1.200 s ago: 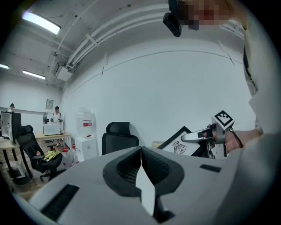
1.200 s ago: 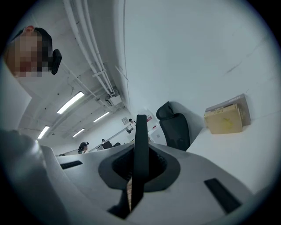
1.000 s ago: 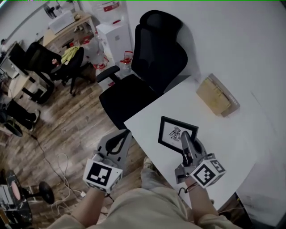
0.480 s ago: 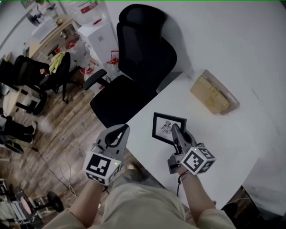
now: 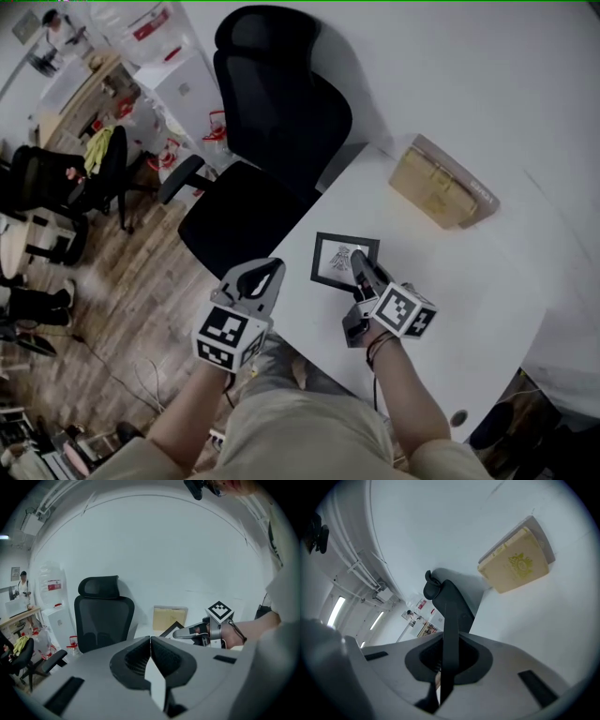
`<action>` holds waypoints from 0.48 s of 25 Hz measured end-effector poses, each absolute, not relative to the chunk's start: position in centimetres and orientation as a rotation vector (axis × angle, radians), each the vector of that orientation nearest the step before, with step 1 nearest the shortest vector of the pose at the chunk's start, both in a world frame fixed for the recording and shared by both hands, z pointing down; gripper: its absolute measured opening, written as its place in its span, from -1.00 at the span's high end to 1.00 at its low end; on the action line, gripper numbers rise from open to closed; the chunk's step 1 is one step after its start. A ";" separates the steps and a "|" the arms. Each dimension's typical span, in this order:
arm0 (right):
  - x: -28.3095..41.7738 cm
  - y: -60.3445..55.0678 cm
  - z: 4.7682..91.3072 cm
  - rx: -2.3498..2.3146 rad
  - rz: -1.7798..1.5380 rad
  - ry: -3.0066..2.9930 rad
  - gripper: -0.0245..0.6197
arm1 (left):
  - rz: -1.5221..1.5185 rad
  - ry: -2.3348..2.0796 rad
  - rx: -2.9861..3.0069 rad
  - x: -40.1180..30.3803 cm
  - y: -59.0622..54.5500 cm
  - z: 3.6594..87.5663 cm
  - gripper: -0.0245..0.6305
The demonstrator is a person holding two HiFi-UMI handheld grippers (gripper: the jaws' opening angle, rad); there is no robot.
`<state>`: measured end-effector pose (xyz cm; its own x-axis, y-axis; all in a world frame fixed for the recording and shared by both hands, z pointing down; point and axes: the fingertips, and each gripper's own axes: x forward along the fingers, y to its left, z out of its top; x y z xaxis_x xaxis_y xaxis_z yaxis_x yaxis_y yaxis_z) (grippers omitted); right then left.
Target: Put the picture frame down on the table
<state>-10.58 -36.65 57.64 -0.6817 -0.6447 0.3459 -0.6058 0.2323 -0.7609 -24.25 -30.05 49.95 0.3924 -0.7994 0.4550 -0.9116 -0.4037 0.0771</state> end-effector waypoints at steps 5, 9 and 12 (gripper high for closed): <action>-11.4 -36.8 60.6 -1.327 -1.547 2.354 0.82 | 0.558 -1.390 2.335 -25.2 -31.3 52.7 0.85; -12.2 -37.3 62.4 -1.390 -1.576 2.320 0.82 | 0.588 -1.311 2.336 -26.0 -32.7 54.8 0.85; -12.7 -37.7 63.5 -1.414 -1.593 2.267 0.82 | 0.621 -1.235 2.342 -26.5 -33.7 56.3 0.85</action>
<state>-12.74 -37.73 63.50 -0.5861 -0.6783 0.4431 -0.6467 0.0622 -0.7602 -26.52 -33.71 56.29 0.5061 -0.6545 0.5617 -0.8413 -0.5180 0.1545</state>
